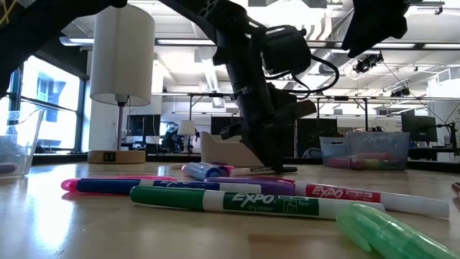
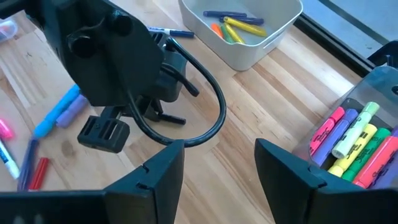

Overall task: Pick & Place Markers
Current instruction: Put the black marker pen into the transparent bin

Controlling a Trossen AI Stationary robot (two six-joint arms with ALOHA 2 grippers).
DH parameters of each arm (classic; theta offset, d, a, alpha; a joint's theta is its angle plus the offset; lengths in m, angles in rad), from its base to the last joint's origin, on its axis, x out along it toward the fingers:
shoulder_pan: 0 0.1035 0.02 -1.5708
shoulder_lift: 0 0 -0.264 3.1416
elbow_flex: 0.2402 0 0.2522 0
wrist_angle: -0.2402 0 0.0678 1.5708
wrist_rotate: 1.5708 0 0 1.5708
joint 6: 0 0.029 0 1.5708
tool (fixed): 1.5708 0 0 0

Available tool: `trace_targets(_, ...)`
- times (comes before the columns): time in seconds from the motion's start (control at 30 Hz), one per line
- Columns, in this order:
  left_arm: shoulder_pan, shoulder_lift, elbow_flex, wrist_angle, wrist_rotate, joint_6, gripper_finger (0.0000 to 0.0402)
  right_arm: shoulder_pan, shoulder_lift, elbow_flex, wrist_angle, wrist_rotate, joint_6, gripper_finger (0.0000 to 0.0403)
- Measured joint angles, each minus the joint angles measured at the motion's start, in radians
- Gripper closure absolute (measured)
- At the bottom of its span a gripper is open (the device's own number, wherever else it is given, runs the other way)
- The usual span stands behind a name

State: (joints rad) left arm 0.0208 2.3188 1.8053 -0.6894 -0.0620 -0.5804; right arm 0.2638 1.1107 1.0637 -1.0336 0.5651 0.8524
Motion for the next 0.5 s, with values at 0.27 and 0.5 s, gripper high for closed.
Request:
trace_targets(0.27,0.001,-0.006,0.019,-0.033,0.027,-0.008,0.0377,0.0,0.0,0.0,0.001,0.009,0.001,0.0219)
trace_targets(0.5,-0.005,-0.072,0.057,-0.154,0.024,0.014,0.0378,0.0,0.0,0.0,0.007,0.008,0.029,0.0219)
